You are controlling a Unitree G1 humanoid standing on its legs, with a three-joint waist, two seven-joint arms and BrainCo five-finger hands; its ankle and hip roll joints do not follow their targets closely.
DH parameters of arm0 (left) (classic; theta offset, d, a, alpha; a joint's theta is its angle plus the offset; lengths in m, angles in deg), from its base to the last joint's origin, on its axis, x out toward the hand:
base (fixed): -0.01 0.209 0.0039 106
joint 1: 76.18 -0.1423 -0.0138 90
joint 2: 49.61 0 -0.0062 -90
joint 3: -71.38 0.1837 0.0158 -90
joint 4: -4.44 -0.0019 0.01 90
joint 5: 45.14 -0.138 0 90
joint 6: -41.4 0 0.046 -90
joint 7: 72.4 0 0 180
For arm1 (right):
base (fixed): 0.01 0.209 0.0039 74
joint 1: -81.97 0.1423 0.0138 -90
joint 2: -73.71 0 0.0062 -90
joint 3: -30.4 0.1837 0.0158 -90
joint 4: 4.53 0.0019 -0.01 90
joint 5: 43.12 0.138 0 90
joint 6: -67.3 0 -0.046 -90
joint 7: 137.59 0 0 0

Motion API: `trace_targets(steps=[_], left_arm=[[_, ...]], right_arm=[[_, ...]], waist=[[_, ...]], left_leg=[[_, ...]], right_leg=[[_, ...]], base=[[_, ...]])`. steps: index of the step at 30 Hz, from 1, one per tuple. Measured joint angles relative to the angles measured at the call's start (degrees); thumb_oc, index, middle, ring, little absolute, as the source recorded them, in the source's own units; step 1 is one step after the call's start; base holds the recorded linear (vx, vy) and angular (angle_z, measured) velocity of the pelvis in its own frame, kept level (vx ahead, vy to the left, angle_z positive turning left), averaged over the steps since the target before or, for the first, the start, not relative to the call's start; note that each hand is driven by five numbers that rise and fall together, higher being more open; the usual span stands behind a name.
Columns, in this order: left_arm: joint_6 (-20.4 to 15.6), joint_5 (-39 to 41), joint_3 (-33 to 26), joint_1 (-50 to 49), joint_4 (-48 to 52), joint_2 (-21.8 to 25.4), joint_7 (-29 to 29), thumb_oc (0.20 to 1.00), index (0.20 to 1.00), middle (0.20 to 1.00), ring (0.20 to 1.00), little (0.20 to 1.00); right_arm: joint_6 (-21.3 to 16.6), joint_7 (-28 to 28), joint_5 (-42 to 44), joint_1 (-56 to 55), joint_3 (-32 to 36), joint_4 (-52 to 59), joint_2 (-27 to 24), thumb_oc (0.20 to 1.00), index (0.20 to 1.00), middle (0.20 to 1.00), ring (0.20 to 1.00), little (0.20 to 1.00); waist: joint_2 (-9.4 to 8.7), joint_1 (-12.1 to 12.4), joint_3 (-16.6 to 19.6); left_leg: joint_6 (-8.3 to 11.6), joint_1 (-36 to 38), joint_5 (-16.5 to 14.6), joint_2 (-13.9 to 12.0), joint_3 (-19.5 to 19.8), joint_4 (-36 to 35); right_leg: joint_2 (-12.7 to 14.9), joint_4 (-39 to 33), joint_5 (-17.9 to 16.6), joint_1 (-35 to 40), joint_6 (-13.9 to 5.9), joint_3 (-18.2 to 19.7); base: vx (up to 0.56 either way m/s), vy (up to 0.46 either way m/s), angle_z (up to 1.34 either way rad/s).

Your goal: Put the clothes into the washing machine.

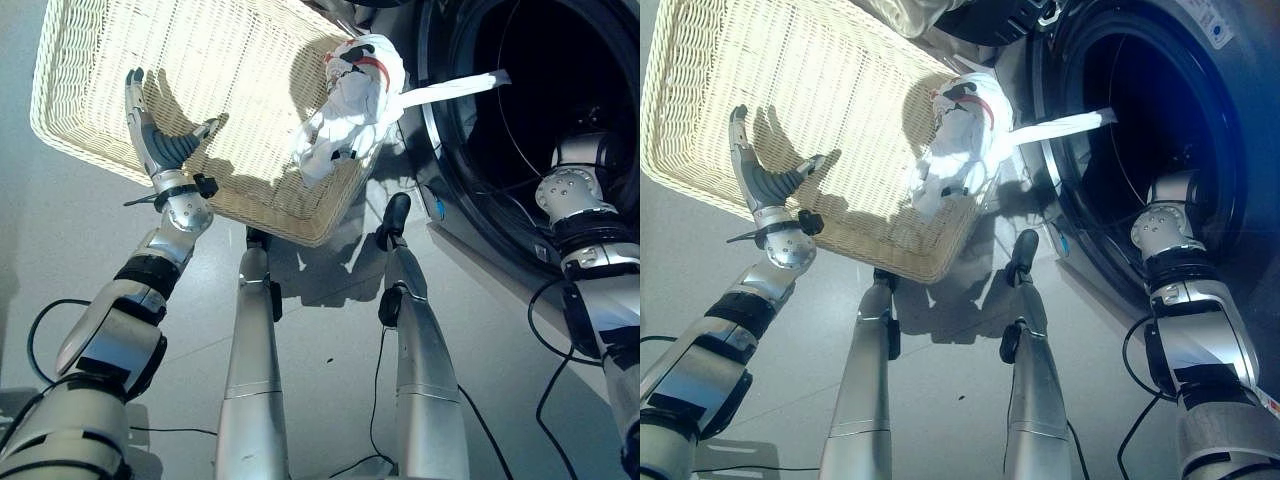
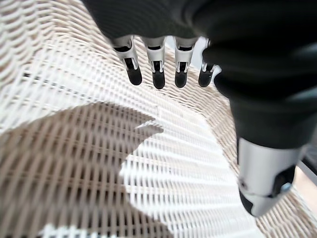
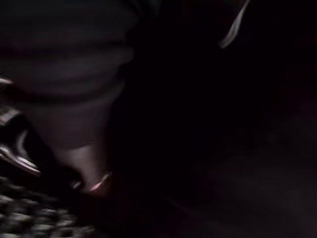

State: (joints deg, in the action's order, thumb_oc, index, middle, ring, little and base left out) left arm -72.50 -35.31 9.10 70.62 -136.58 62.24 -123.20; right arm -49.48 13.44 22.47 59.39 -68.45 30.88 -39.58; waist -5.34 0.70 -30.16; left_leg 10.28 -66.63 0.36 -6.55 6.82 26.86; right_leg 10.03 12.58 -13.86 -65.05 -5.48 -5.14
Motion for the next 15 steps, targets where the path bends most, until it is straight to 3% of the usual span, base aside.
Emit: trace_targets(steps=[9,15], left_arm=[[0.59,0.41,1.75,3.37,-1.06,0.47,0.96,1.000,1.000,1.000,1.000,1.000],[0.83,0.45,2.81,4.46,-1.05,0.70,1.14,1.000,1.000,1.000,1.000,1.000]], right_arm=[[19.20,-13.91,-17.28,3.88,-12.07,-9.63,-0.90,1.000,1.000,1.000,1.000,1.000],[28.95,-21.35,-32.01,5.87,-16.74,-9.78,-2.35,1.000,1.000,1.000,1.000,1.000]], waist=[[-0.01,0.09,-0.01],[0.01,0.14,0.00]], left_leg=[[-0.10,-0.23,0.17,0.07,-0.11,-0.57],[-0.19,-0.67,0.59,0.11,-0.03,-1.71]], right_leg=[[0.12,-0.86,-0.24,-0.05,-0.04,-0.20],[0.16,-1.05,-0.28,-0.78,0.02,-0.34]], base=[[0.00,-0.014,0.00],[-0.01,-0.014,0.01]])
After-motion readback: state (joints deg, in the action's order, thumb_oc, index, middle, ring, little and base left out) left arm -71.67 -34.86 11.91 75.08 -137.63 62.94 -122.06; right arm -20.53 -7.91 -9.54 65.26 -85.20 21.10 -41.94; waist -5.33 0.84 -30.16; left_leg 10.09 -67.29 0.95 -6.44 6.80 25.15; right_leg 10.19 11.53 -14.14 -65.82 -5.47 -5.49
